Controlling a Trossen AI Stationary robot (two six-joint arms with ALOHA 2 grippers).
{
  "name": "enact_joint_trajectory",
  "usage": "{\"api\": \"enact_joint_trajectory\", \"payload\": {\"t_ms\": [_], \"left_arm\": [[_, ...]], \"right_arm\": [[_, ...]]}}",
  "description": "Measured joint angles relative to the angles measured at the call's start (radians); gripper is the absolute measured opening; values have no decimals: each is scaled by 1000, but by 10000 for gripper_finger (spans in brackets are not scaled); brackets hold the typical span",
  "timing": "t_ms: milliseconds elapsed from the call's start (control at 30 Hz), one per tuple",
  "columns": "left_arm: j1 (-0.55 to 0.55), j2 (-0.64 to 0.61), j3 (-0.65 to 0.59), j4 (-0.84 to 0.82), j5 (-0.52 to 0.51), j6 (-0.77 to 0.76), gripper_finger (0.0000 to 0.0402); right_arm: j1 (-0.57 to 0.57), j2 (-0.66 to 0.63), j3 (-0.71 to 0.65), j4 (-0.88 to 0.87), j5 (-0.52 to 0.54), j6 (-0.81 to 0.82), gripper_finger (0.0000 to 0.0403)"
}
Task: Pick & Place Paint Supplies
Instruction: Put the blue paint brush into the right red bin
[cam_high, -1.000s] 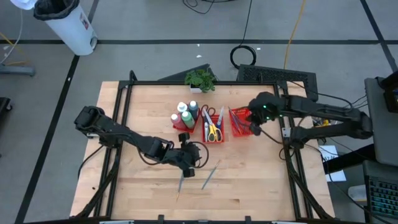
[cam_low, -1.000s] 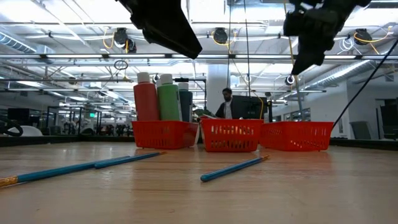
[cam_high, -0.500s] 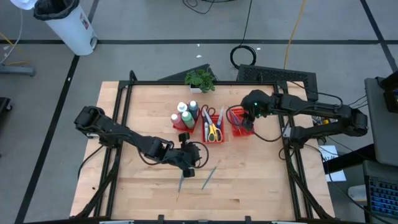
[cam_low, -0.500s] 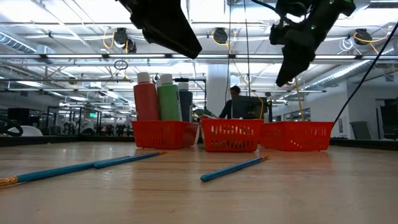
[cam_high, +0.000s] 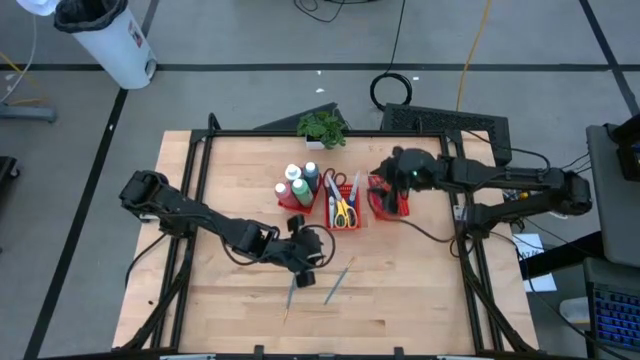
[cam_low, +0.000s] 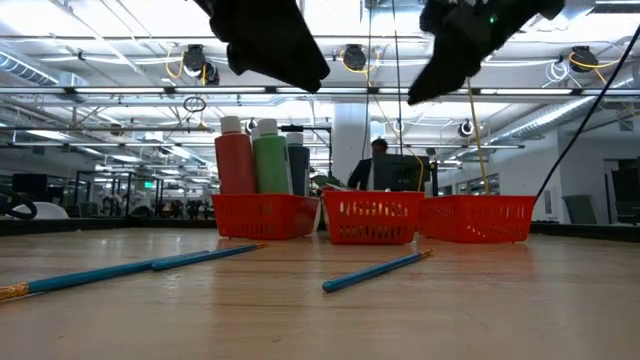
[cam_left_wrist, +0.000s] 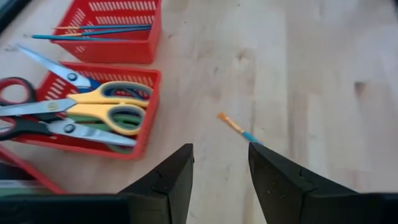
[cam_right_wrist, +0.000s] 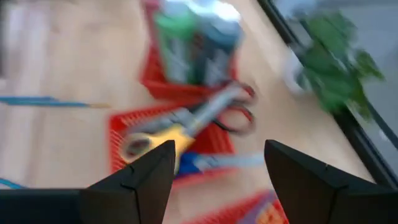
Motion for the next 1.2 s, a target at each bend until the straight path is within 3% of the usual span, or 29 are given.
{"api": "enact_joint_trajectory", "payload": {"t_ms": [300,467,633,867,1200], "left_arm": [[-17,53,0,121,7,-86,159],[-39,200,0,276,12,-25,173],[-25,310,0,431,32,-48,229],[-11,408,0,480,54,-78,283],[-15,482,4,443,12,-96,254]], "right_arm": [[292,0,0,186,-14,1,233],[484,0,0,273,113,-35,220],[614,0,0,318,256,-81,215],[668,0,0,316,325,-81,215],[666,0,0,317,325,-104,208]]}}
